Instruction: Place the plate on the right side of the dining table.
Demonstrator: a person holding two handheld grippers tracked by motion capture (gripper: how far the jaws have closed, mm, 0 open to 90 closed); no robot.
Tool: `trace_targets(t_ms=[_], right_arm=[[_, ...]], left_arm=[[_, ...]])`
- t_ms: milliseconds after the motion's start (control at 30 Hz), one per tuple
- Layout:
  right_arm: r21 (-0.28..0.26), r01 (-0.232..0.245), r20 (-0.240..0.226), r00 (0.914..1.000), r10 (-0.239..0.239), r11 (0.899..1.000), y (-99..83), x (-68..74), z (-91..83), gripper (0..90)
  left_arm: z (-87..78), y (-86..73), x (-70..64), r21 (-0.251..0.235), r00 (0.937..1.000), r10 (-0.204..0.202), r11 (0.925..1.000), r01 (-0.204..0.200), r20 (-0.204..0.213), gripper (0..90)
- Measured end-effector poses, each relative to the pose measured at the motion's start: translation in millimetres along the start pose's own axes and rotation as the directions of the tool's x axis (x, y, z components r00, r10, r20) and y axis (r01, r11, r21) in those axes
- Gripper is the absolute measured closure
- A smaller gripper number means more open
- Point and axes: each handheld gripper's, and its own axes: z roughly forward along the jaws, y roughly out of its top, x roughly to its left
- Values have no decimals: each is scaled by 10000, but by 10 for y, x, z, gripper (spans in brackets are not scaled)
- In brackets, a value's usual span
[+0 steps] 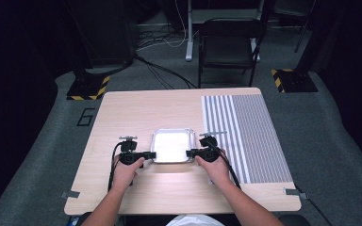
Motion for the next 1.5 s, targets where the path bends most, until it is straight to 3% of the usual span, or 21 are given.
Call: trace_targets(t_ms=[67, 200, 300, 567, 1033, 1500], right_arm=[[-18, 118, -5, 9999, -118, 9999, 2, 6, 2, 709], [52, 303, 230, 9993, -304, 9995, 8, 58, -1, 708], [-118, 378, 210, 9991, -376, 9992, 20, 66, -19, 709], [-354, 405, 151, 9991, -400, 9986, 89, 99, -107, 705], [-200, 459, 271, 9986, -454, 9987, 104, 77, -191, 697], [-379, 510, 224, 9985, -501, 9980, 144, -16, -370, 686]], left_arm=[[2, -1, -11, 10, 10000, 52, 10000, -52, -20, 677], [5, 7, -62, 208, 9963, 688, 9975, -678, -523, 676], [6, 10, -82, 191, 9951, 751, 9971, -740, -644, 670], [-35, 32, -113, -59, 9965, 752, 9971, -755, -375, 663], [-43, 68, -209, -292, 9945, 1005, 9944, -1014, -297, 653], [27, 155, -374, -279, 9887, 1481, 9885, -1488, -240, 650]])
